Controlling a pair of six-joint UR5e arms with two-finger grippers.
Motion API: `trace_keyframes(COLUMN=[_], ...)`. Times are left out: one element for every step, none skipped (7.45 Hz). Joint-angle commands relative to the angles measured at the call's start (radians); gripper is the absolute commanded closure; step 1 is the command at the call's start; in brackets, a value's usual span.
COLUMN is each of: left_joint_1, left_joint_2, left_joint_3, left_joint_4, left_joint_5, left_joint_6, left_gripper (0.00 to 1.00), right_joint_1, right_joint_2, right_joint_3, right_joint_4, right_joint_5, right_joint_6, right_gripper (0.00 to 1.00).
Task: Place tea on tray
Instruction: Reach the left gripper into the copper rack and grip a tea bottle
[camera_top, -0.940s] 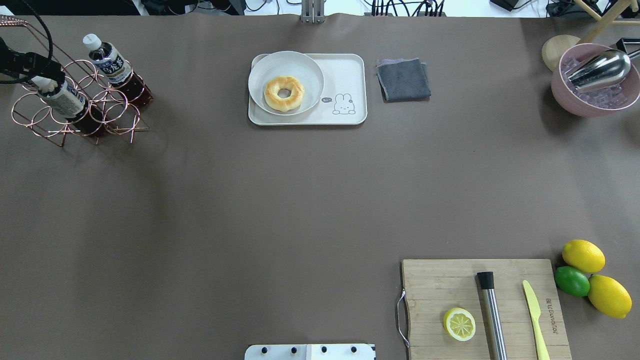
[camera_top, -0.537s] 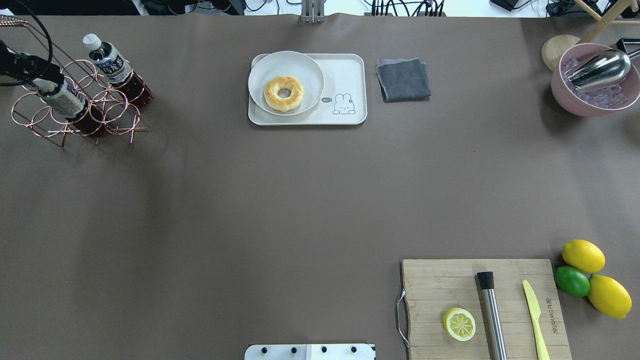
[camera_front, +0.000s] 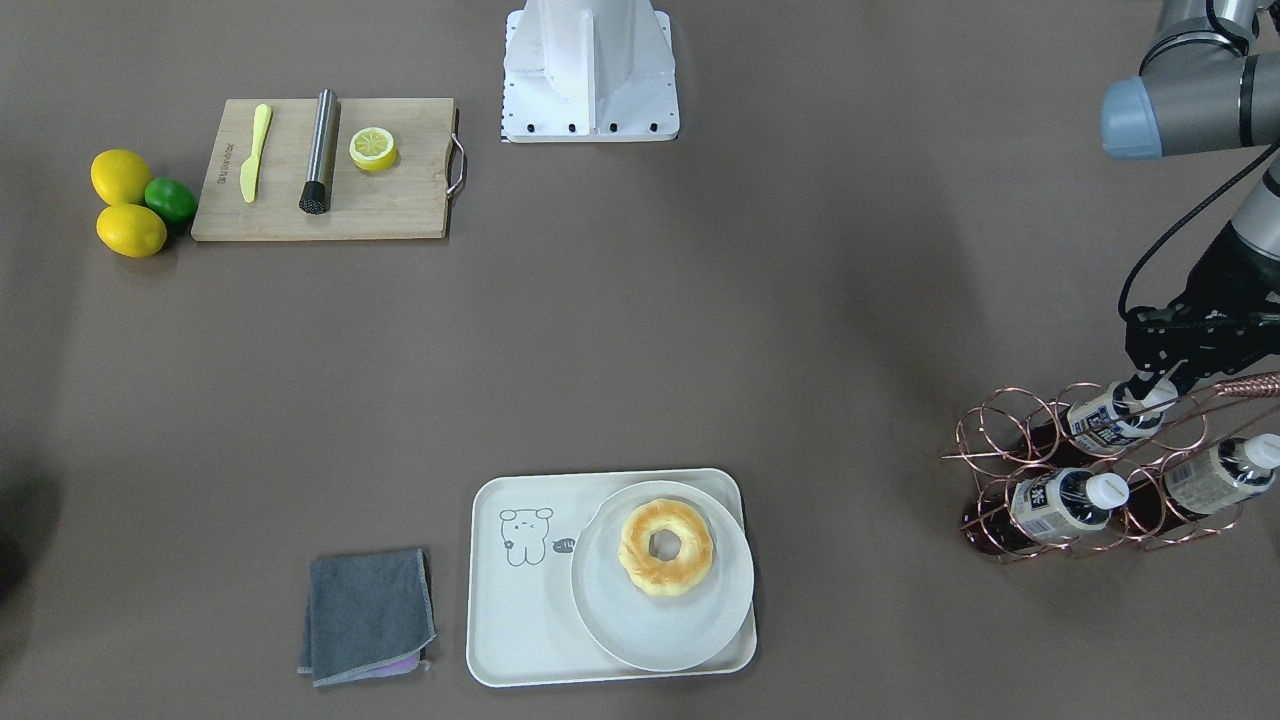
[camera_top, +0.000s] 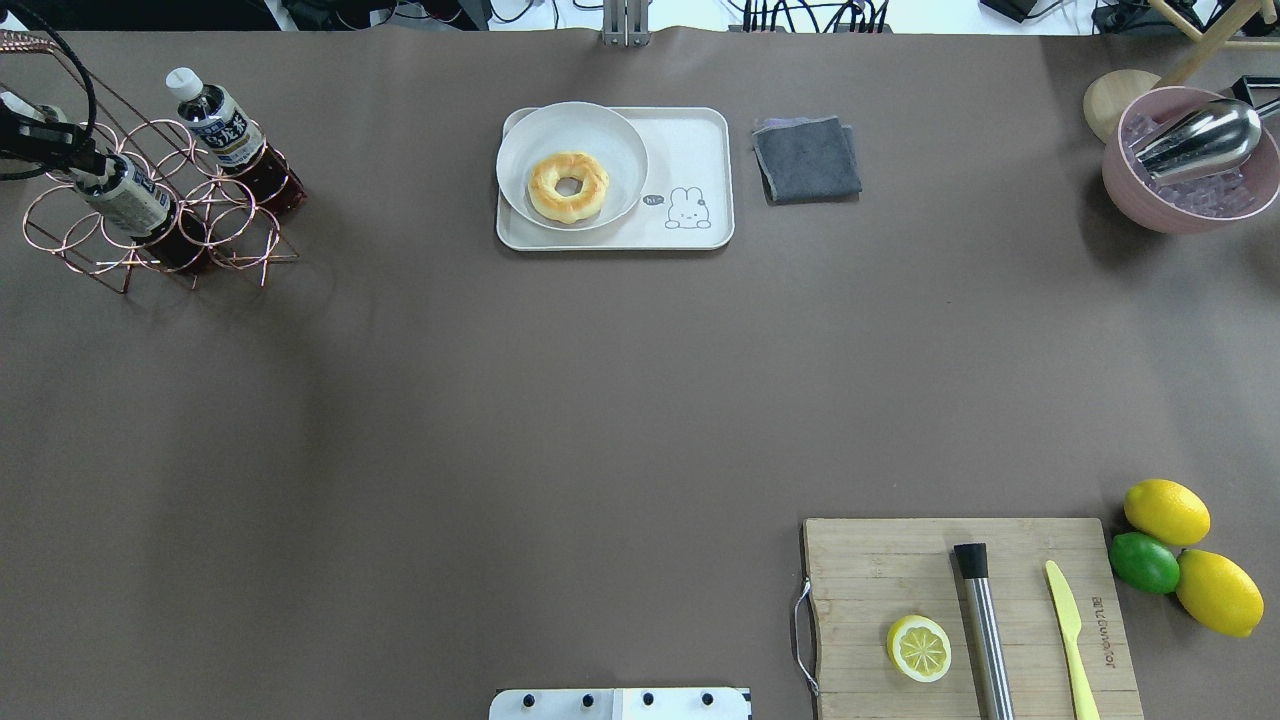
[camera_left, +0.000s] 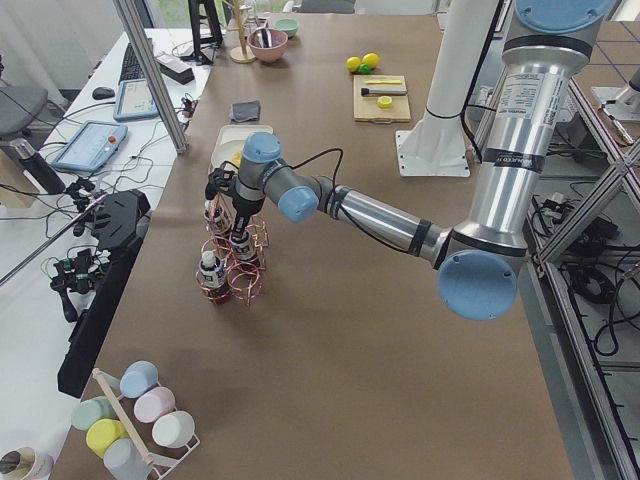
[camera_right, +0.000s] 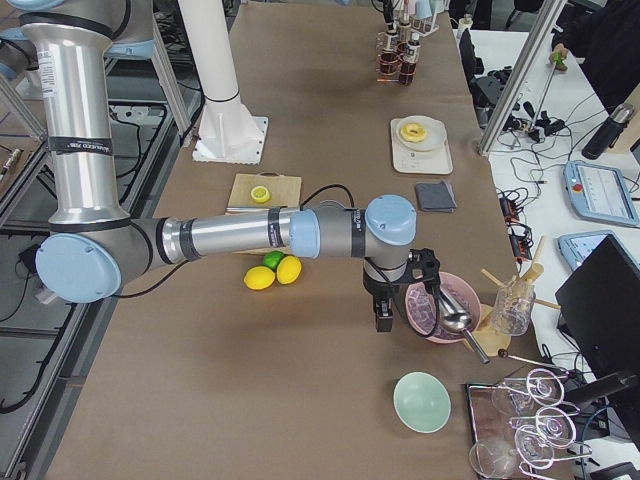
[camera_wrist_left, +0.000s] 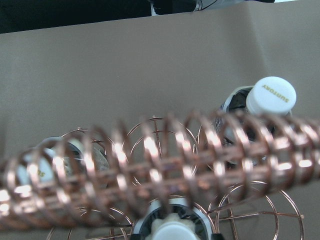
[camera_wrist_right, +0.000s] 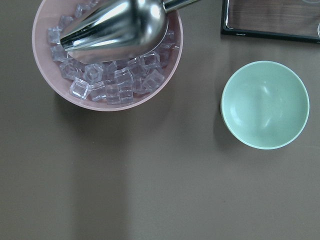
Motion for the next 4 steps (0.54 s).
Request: trace_keyframes(left_joint_1=[-0.005, -0.009, -0.009, -0.029], left_joint_2=[0.004, 0.004, 0.002, -0.004], left_joint_3=[-0.004, -0.015, -0.039, -0.041], left_joint_4=[0.001, 0.004, 0.016, 0.025], left_joint_5=[-0.004, -0.007, -0.005, -0.013], left_joint_6=[0.002, 0.002, 0.000, 0.000], left_gripper=[1.00, 1.00, 1.00, 1.00], right_joint_1=[0.000, 0.000, 0.000, 0.000], right_joint_2=[-0.006, -0.011, -0.014, -0.021], right_joint_3=[0.002, 0.002, 0.002, 0.002], right_joint_4=[-0.001, -0.001, -0.001, 0.001], right_joint_5=[0.000, 0.000, 0.000, 0.000], right_joint_6=[0.000, 0.000, 0.000, 0.000], right_gripper=[0.00, 0.00, 0.00, 0.00])
